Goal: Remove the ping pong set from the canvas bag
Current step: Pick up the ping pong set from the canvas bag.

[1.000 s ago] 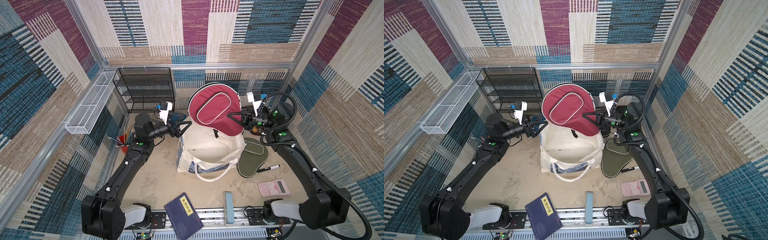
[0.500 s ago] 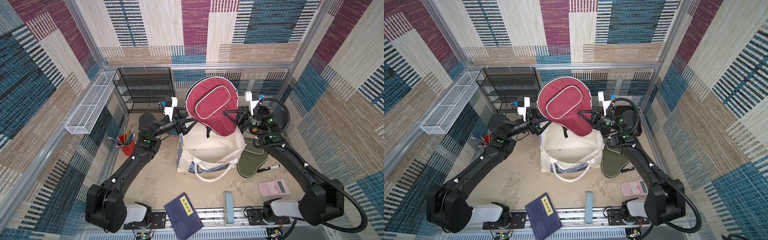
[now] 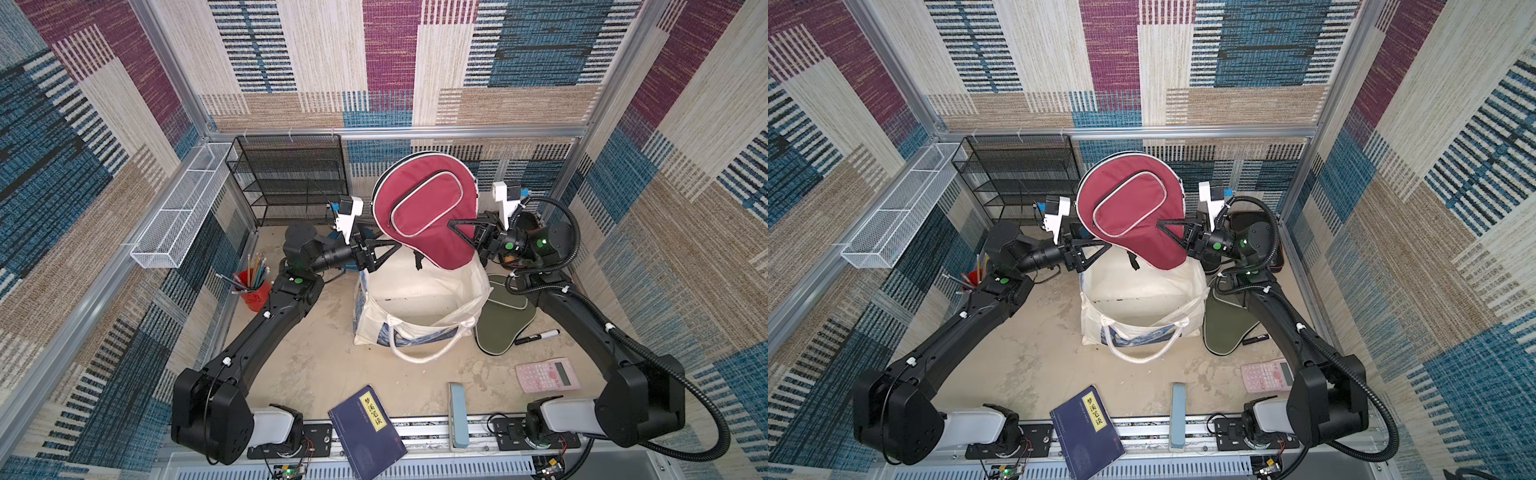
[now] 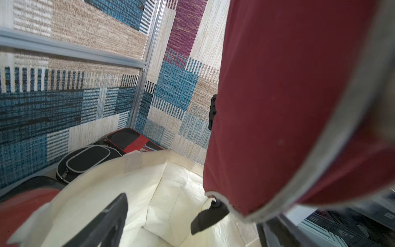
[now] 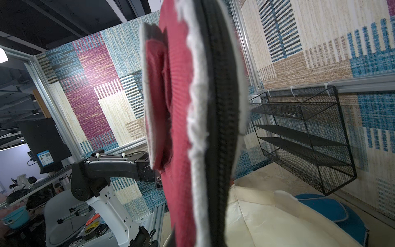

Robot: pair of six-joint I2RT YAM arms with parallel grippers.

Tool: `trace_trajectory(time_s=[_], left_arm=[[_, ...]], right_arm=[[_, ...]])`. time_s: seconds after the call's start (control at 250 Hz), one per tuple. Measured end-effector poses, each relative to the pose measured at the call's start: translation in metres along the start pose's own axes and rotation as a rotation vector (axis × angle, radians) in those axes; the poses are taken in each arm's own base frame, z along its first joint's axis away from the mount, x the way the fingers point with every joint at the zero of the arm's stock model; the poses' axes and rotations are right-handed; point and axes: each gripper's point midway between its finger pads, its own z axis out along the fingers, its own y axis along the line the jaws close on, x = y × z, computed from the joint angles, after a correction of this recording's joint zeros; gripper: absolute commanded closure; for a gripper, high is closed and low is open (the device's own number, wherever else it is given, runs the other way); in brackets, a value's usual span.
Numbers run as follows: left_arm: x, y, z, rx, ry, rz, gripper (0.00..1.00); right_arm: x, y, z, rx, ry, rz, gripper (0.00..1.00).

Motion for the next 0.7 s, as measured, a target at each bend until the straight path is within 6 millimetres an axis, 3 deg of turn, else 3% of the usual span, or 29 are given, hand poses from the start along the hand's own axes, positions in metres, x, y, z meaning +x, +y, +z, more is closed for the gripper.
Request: trace_trajectory(time_s=[0.564,0.696], left_arm=[[0.002,-0.021,0.009,0.117,0.041,0.021,0.08],[-0.005,-0.017,0.012,0.101,0.020,0.034,0.17]], right_arm=[[0.005,-0.012,0.000,-0.017,0.022,0.041,1.00],[0.010,-0.011,-0.001,-0.030,0.021,0.048,1.00]])
